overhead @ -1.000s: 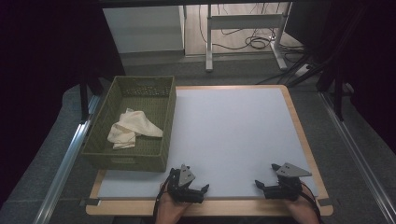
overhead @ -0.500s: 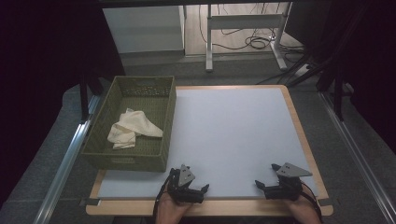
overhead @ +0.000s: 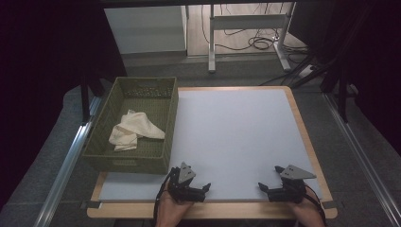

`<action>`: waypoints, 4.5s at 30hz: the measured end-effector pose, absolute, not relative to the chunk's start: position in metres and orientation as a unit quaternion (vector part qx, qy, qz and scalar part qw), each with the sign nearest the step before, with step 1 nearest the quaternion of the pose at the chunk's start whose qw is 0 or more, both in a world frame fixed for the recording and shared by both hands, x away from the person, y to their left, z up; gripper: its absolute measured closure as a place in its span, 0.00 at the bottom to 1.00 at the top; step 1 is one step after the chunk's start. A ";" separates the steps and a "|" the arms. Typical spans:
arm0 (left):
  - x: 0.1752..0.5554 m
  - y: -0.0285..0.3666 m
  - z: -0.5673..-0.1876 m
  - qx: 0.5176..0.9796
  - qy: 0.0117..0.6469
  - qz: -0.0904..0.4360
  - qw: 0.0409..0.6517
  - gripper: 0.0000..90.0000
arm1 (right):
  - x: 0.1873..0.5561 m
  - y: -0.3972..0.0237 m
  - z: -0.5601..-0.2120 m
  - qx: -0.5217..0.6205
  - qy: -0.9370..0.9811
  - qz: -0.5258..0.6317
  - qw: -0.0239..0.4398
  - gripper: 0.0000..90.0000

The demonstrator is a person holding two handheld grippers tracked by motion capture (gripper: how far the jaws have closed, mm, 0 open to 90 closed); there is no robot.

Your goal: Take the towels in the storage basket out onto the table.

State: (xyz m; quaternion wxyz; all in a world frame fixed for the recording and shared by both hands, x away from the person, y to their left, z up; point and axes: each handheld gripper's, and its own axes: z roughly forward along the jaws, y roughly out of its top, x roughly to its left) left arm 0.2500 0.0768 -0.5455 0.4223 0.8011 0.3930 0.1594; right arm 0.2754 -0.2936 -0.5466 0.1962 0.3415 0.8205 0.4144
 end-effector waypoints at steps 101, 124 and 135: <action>0.386 0.164 -0.403 0.817 0.446 0.166 0.325 0.05 | 0.276 -0.294 -0.547 0.339 0.821 0.416 0.195 0.07; 0.419 0.254 -0.433 0.790 0.535 0.176 0.243 0.03 | 0.276 -0.295 -0.547 0.339 0.821 0.416 0.195 0.07; 0.448 0.279 -0.462 0.787 0.574 0.130 0.185 0.03 | 0.276 -0.295 -0.547 0.338 0.821 0.417 0.194 0.07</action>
